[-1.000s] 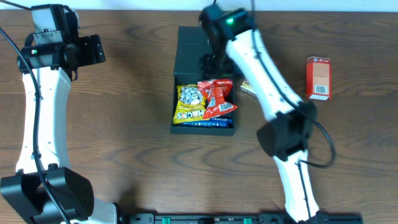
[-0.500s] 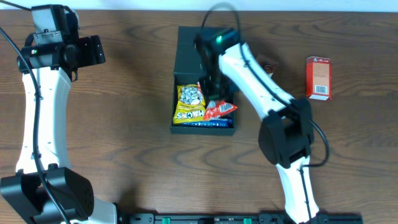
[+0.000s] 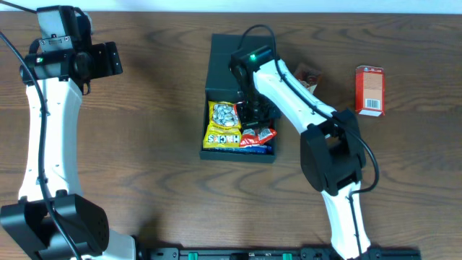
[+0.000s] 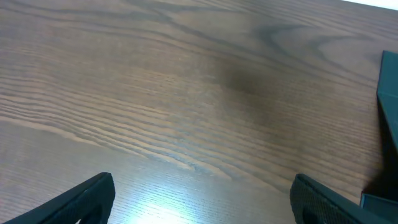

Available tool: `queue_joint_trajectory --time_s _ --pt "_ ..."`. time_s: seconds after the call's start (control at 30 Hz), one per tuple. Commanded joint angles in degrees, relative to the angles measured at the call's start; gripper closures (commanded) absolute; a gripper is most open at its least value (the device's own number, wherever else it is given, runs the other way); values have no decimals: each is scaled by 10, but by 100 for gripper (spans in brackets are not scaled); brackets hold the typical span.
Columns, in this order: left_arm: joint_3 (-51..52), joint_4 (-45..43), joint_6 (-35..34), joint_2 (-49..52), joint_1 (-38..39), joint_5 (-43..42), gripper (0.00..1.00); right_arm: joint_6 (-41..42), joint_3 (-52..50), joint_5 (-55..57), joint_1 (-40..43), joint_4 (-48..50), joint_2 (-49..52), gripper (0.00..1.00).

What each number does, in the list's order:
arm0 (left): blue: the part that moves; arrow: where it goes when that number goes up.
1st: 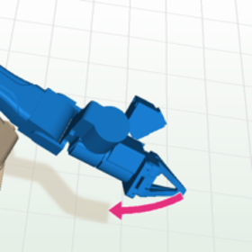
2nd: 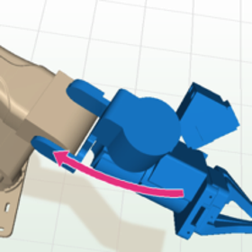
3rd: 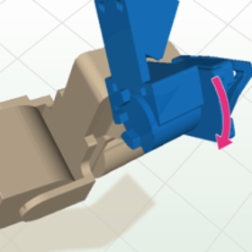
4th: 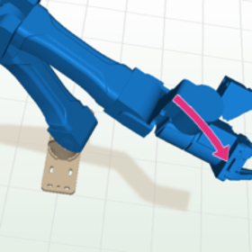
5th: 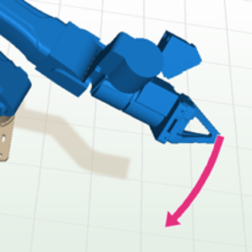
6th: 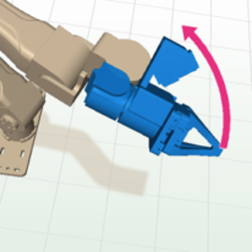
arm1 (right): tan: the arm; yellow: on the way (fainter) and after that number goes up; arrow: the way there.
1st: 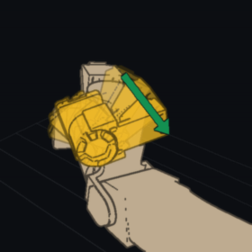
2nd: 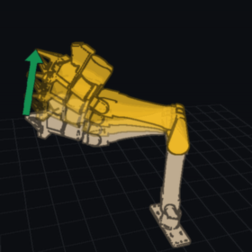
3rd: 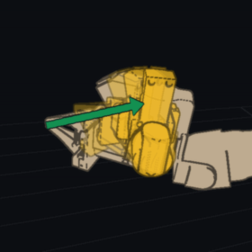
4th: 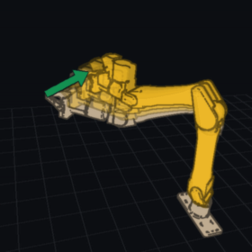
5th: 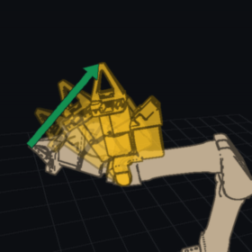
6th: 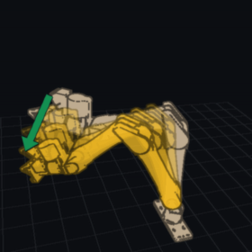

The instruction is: Pack container

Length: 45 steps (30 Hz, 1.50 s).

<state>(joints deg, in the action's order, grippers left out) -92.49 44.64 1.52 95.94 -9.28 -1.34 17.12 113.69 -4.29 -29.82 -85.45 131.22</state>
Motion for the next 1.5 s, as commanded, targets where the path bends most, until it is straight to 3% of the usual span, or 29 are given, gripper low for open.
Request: queue_joint_trajectory --time_s 0.0,0.13,0.37,0.73,0.9,1.07,1.27,1.47 --pt "1 0 2 3 -1 -2 9 0 71 12 -1 -29 3 98" --pt "4 1 2 3 -1 -2 9 17 118 57 -3 -92 3 99" --pt "22 -3 2 3 -1 -18 9 22 73 51 -3 -116 3 98" --pt "23 -7 2 3 -1 -17 9 22 -78 23 -3 -20 4 98" --pt "23 -11 2 3 -1 -18 9 21 -95 24 -3 26 4 98" --pt "23 -12 2 3 -1 -28 9 19 -61 28 0 4 3 99" --pt "23 -12 2 3 -1 -32 9 11 53 41 1 -61 3 98" --pt "23 -12 2 3 -1 -32 9 -3 87 40 0 -17 4 99"
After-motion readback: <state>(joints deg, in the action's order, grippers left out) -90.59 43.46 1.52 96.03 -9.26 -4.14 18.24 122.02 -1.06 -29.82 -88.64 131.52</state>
